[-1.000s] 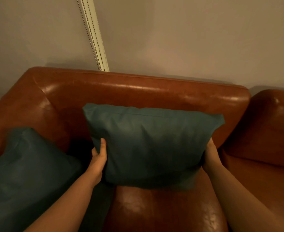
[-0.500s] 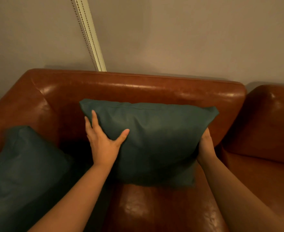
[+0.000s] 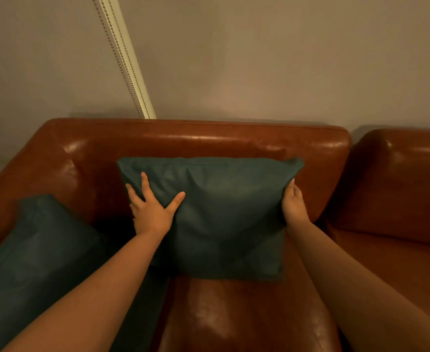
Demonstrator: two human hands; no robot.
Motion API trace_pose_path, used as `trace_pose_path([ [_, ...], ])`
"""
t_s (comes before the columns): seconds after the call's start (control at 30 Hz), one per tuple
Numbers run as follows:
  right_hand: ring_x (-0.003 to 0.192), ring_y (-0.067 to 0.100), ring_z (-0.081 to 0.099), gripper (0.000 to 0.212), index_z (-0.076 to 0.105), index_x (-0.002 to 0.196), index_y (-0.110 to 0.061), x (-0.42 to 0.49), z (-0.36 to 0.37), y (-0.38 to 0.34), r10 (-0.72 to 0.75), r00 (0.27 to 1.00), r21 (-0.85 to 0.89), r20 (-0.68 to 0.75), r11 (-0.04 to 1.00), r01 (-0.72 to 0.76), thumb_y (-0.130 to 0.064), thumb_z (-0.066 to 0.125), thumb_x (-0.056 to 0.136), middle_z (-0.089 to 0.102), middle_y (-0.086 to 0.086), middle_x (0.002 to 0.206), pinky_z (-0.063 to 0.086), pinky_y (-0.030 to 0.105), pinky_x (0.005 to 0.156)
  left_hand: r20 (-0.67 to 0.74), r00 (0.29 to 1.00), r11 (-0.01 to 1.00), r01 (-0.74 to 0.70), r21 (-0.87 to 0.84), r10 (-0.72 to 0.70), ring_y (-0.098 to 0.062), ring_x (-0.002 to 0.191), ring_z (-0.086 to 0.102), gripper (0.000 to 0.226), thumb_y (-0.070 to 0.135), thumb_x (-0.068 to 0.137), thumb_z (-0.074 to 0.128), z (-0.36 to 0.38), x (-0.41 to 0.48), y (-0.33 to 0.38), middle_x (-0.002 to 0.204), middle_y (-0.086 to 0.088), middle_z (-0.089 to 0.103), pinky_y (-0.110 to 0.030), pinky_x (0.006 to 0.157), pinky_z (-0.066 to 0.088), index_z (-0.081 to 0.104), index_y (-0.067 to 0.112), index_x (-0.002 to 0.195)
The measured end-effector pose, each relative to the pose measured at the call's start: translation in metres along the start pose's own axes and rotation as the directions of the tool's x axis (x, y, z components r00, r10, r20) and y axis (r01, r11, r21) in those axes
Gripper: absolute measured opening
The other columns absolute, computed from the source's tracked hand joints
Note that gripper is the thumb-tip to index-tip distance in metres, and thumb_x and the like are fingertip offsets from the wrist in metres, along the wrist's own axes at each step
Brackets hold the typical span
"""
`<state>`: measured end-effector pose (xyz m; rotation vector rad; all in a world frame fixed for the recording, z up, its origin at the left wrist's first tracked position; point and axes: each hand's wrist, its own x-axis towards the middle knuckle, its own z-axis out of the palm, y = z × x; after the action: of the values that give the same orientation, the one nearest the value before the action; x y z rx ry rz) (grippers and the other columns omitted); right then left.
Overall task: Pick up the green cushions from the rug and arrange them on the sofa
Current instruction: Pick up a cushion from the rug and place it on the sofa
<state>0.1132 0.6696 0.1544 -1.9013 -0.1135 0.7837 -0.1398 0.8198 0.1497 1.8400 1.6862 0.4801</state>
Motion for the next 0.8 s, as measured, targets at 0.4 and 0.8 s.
trace_pose_path([
  [0.4,0.128,0.025,0.046,0.061,0.027,0.148,-0.029,-0.085,-0.095,-0.017,-0.136,0.949,0.153,0.285,0.984,0.095,-0.058,0.032,0.094,0.040,0.005,0.147,0.042,0.041,0.098,0.143,0.990,1.000,-0.018,-0.003,0.018,-0.036,0.142,0.018,0.096,0.064,0.083,0.051,-0.023,-0.093,0.054,0.158,-0.015,0.009,-0.049,0.111,0.024,0.004,0.016,0.151],
  [0.8,0.098,0.012,0.067,0.025,0.057,0.117,-0.034,-0.226,-0.249,0.014,-0.271,0.892,0.145,0.361,0.961,0.234,-0.039,0.042,0.099,0.067,-0.005,0.112,0.053,0.031,0.083,0.359,0.920,0.981,-0.105,-0.164,0.159,-0.014,0.108,0.057,0.033,0.025,0.089,0.063,-0.079,-0.295,0.076,0.118,-0.007,0.064,-0.022,0.088,0.039,0.062,0.010,0.118],
])
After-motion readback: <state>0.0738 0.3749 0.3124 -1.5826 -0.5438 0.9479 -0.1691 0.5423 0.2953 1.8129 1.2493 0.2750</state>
